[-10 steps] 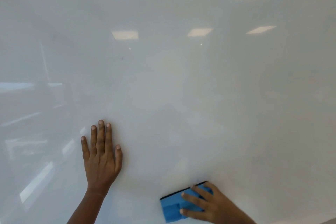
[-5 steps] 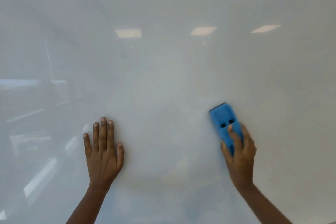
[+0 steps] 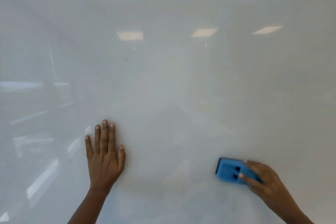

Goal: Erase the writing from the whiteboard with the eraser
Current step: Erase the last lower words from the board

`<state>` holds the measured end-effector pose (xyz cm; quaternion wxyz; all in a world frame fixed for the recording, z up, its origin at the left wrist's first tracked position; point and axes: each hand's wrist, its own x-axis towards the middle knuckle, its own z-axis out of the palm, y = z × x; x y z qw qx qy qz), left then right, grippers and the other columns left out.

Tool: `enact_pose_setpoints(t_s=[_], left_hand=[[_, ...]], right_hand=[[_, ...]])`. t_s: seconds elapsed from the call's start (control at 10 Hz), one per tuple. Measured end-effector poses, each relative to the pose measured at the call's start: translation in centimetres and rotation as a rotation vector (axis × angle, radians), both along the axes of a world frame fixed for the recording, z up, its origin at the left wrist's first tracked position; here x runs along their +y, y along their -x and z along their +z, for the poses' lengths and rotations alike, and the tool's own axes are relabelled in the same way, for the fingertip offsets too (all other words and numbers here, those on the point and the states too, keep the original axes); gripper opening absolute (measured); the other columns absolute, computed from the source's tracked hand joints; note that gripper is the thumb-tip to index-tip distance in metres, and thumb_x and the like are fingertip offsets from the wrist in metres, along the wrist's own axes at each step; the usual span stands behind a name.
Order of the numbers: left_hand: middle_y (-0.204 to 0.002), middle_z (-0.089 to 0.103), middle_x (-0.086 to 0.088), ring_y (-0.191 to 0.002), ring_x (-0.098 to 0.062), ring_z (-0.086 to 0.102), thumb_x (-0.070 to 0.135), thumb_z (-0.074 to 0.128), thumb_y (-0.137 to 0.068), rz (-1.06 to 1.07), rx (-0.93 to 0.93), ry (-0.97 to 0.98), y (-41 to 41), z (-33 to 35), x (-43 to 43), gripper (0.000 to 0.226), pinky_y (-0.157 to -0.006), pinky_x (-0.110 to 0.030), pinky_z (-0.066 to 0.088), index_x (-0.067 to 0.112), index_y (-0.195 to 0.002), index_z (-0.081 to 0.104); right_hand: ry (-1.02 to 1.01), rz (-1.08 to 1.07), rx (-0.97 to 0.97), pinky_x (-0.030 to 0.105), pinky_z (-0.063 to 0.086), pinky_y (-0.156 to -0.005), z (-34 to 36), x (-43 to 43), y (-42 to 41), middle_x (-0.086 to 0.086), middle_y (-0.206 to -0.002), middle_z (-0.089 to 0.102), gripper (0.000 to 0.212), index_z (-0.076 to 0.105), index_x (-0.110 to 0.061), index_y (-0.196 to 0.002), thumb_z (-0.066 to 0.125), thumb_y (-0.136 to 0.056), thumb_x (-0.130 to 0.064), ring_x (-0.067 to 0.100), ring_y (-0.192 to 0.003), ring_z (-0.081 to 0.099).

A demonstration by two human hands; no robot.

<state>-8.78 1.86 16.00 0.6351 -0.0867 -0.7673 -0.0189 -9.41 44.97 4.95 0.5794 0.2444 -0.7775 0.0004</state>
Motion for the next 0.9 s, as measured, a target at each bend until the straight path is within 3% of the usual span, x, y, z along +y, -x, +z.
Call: enact_pose_setpoints(t_s=[0.1, 0.2, 0.3, 0.4, 0.5, 0.7, 0.8, 0.9], left_hand=[[-0.156, -0.008, 0.002, -0.141, -0.02, 0.001, 0.033, 0.015, -0.096, 0.0, 0.001, -0.002, 0.1, 0.0, -0.1, 0.056, -0.114, -0.044, -0.001, 0.01, -0.146, 0.006], [-0.156, -0.008, 0.002, -0.141, -0.02, 0.001, 0.033, 0.015, -0.096, 0.0, 0.003, -0.003, 0.1, 0.0, -0.1, 0.055, -0.114, -0.044, 0.0, 0.011, -0.146, 0.006], [-0.156, -0.008, 0.003, -0.141, -0.02, 0.001, 0.033, 0.014, -0.096, -0.003, 0.002, -0.006, 0.0, 0.0, -0.1, 0.055, -0.114, -0.044, 0.0, 0.011, -0.146, 0.005], [-0.156, -0.009, 0.003, -0.141, -0.02, 0.001, 0.033, 0.014, -0.096, -0.003, -0.001, -0.008, 0.0, 0.0, 0.0, 0.055, -0.114, -0.043, 0.0, 0.011, -0.146, 0.005], [-0.156, -0.008, 0.002, -0.141, -0.02, 0.002, 0.033, 0.014, -0.096, 0.003, 0.003, -0.006, 0.1, -0.1, 0.0, 0.055, -0.114, -0.044, 0.0, 0.01, -0.146, 0.006], [-0.156, -0.007, 0.0, -0.141, -0.022, 0.003, 0.033, 0.015, -0.096, 0.013, 0.013, 0.0, 0.3, -0.1, -0.1, 0.055, -0.115, -0.044, 0.0, 0.009, -0.146, 0.008], [-0.156, -0.006, -0.001, -0.141, -0.022, 0.004, 0.032, 0.015, -0.096, 0.019, 0.023, 0.012, 0.3, -0.1, -0.2, 0.056, -0.114, -0.044, 0.001, 0.008, -0.145, 0.01], [-0.156, -0.006, -0.001, -0.141, -0.023, 0.004, 0.032, 0.015, -0.096, 0.031, 0.029, 0.027, 0.3, -0.1, -0.2, 0.056, -0.114, -0.046, 0.002, 0.008, -0.145, 0.01]], right_hand=[[0.397, -0.005, -0.149, 0.017, 0.025, -0.107, 0.6, 1.1, -0.7, 0.02, -0.124, 0.039, 0.048, 0.043, -0.016, -0.124, 0.023, -0.098, -0.052, 0.035, -0.105, 0.046], [0.788, 0.014, -0.167, 0.049, 0.038, -0.098, 0.2, -0.8, -0.7, 0.032, -0.127, 0.036, 0.074, 0.041, -0.004, -0.126, 0.026, -0.09, -0.067, 0.046, -0.112, 0.043], [1.134, 0.04, -0.148, 0.061, 0.038, -0.097, 1.0, -3.4, -0.4, 0.035, -0.129, 0.033, 0.081, 0.034, 0.003, -0.133, 0.035, -0.086, -0.063, 0.046, -0.12, 0.035], [1.419, 0.03, -0.109, 0.063, 0.037, -0.097, 3.0, -5.2, 0.4, 0.036, -0.132, 0.032, 0.058, 0.031, 0.003, -0.135, 0.06, -0.09, -0.021, 0.04, -0.124, 0.032], [1.477, 0.036, -0.019, 0.059, 0.039, -0.096, 5.3, -7.0, 0.9, 0.036, -0.131, 0.034, 0.052, 0.032, 0.003, -0.135, 0.058, -0.091, -0.007, 0.042, -0.12, 0.037], [1.113, 0.118, 0.149, 0.057, 0.043, -0.093, 14.3, -12.8, 1.2, 0.037, -0.124, 0.043, 0.051, 0.043, 0.004, -0.131, 0.064, -0.086, -0.007, 0.049, -0.112, 0.046], [0.819, 0.115, 0.2, 0.053, 0.047, -0.085, 17.5, -16.6, 0.7, 0.035, -0.122, 0.049, 0.048, 0.045, -0.001, -0.131, 0.06, -0.088, -0.016, 0.047, -0.106, 0.053], [0.385, 0.08, 0.243, 0.043, 0.05, -0.076, 18.7, -17.2, 0.1, 0.029, -0.12, 0.056, 0.047, 0.04, -0.012, -0.13, 0.05, -0.086, -0.025, 0.04, -0.098, 0.06]])
